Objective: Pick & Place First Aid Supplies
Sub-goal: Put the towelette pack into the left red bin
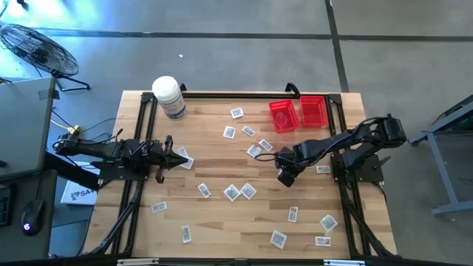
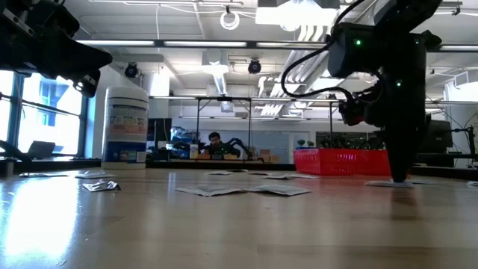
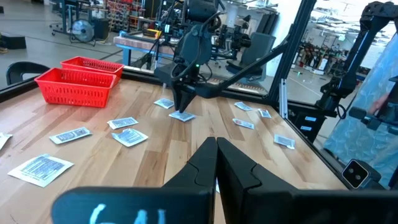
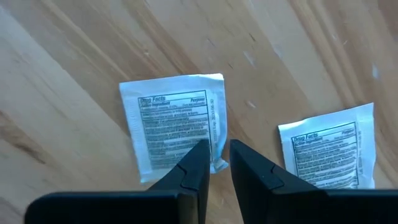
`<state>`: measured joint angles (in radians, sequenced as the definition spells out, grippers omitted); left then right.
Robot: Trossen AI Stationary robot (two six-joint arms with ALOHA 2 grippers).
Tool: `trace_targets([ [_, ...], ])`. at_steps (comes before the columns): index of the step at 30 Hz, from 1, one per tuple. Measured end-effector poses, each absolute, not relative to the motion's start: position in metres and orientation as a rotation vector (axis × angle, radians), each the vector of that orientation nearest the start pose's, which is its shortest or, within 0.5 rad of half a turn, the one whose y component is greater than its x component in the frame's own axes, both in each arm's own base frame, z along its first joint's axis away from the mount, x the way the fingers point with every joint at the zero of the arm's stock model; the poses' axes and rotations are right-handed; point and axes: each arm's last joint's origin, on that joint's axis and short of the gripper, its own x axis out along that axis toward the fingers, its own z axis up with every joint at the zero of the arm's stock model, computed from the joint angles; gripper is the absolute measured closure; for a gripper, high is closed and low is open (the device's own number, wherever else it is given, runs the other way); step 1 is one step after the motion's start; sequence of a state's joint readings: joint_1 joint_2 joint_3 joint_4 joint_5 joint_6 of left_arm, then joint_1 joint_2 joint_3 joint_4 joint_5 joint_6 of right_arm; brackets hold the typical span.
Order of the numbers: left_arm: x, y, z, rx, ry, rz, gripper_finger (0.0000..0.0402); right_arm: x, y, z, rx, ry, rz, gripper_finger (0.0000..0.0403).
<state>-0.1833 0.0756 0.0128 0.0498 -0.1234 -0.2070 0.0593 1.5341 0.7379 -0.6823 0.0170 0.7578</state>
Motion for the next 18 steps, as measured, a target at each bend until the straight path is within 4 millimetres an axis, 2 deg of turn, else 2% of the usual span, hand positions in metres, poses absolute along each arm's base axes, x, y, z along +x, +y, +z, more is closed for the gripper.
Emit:
trace_targets([
  [7, 0.1004, -0.0150, 0.1667, -0.205, 0.019, -0.058, 0.0401, 0.2354, 0.0136, 0.1334, 0.556, 1.427, -0.526, 0.0351],
  [14, 0.1005, -0.0150, 0.1667, -0.205, 0.019, -0.058, 0.0401, 0.2365, 0.0142, 0.1328, 0.589, 1.420, -0.524, 0.0395],
  [18, 0.1004, -0.0150, 0.1667, -0.205, 0.019, -0.058, 0.0401, 0.2364, 0.0141, 0.1327, 0.592, 1.417, -0.535, 0.0396],
])
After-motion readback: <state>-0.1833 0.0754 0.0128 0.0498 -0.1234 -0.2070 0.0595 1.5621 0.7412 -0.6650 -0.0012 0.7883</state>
